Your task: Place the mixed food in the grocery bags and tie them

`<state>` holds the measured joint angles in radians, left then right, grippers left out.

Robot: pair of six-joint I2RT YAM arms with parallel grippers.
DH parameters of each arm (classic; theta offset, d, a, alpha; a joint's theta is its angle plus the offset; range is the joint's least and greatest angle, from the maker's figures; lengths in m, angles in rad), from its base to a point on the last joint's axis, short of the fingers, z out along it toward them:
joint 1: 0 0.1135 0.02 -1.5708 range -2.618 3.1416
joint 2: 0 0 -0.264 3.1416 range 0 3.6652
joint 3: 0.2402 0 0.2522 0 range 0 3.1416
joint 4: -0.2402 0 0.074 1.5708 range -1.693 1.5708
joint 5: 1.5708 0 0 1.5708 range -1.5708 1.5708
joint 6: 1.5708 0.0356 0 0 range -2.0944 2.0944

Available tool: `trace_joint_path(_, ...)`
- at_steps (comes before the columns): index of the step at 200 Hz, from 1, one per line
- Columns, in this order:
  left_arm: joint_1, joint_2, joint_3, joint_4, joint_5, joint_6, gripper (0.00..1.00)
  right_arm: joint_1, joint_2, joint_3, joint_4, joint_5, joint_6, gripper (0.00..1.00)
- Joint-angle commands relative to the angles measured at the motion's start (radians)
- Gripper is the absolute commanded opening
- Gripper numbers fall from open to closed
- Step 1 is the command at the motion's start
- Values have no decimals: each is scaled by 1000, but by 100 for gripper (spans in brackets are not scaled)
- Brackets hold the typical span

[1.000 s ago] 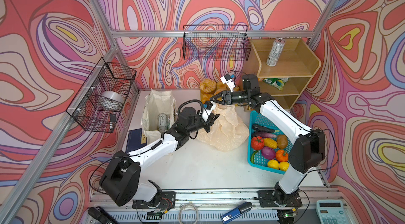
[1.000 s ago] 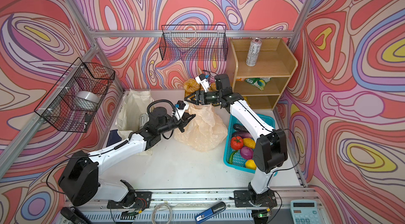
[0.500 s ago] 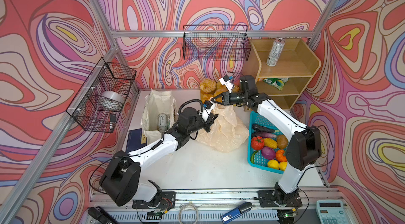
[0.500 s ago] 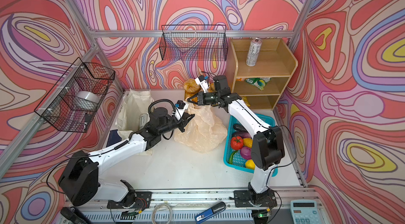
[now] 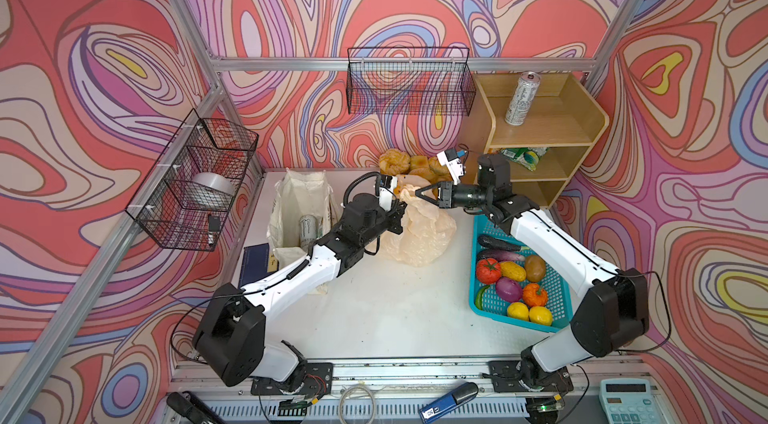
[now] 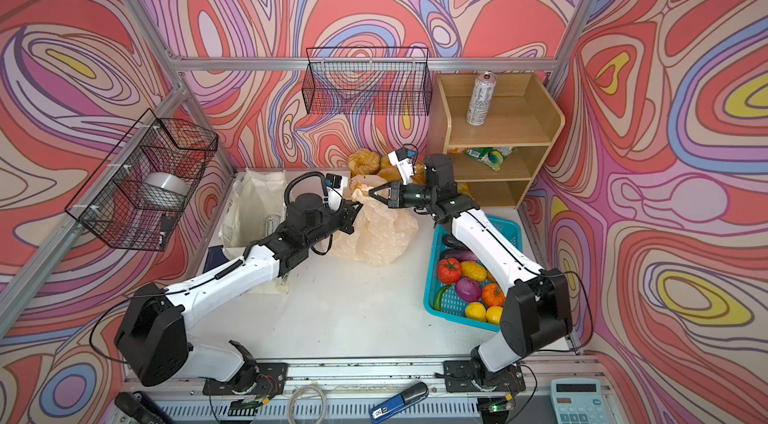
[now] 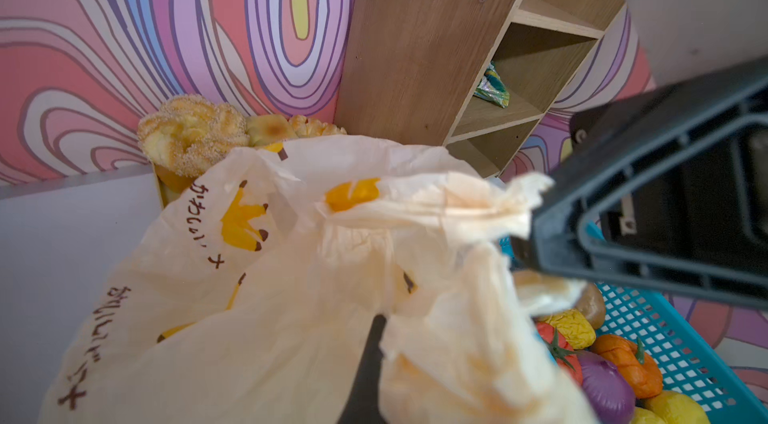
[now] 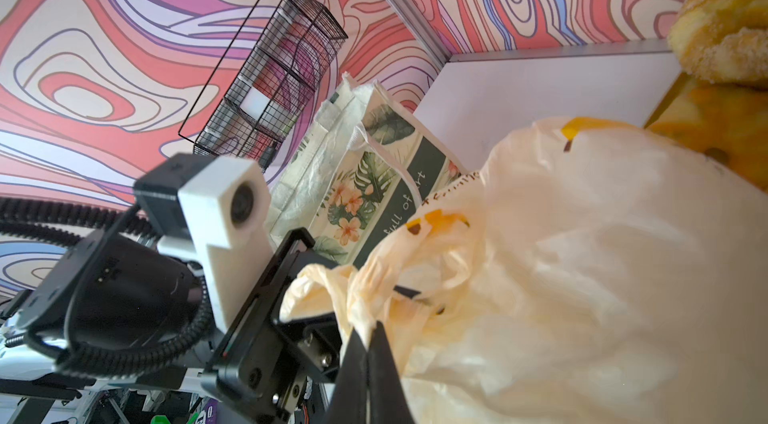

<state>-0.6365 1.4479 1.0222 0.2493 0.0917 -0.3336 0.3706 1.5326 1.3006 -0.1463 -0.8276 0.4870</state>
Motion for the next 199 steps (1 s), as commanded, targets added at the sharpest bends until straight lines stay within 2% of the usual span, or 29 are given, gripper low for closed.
trace_joint_path(1, 14, 41, 22, -99, -62, -88, 0, 40, -69, -83, 12, 35, -8, 0)
trace_joint_path(35, 14, 51, 13, -71, -49, -90, 0, 49, -100, -256, 107, 133, 49, 0)
trace_joint_path(73, 14, 54, -11, -52, 40, -25, 0, 49, -68, -284, 181, 157, 70, 0)
trace_joint_path(99, 18, 46, -26, -74, 147, 39, 28, 50, -40, -252, 198, 157, 74, 0)
trace_joint_path(124, 22, 27, -35, -127, 194, 101, 44, 49, -22, -239, 204, 156, 77, 0)
trace_joint_path(160, 31, -5, -47, -180, 252, 193, 54, 50, -14, -239, 212, 157, 83, 0)
trace_joint_path(199, 37, -12, -31, -201, 306, 244, 59, 49, -11, -238, 211, 159, 84, 0)
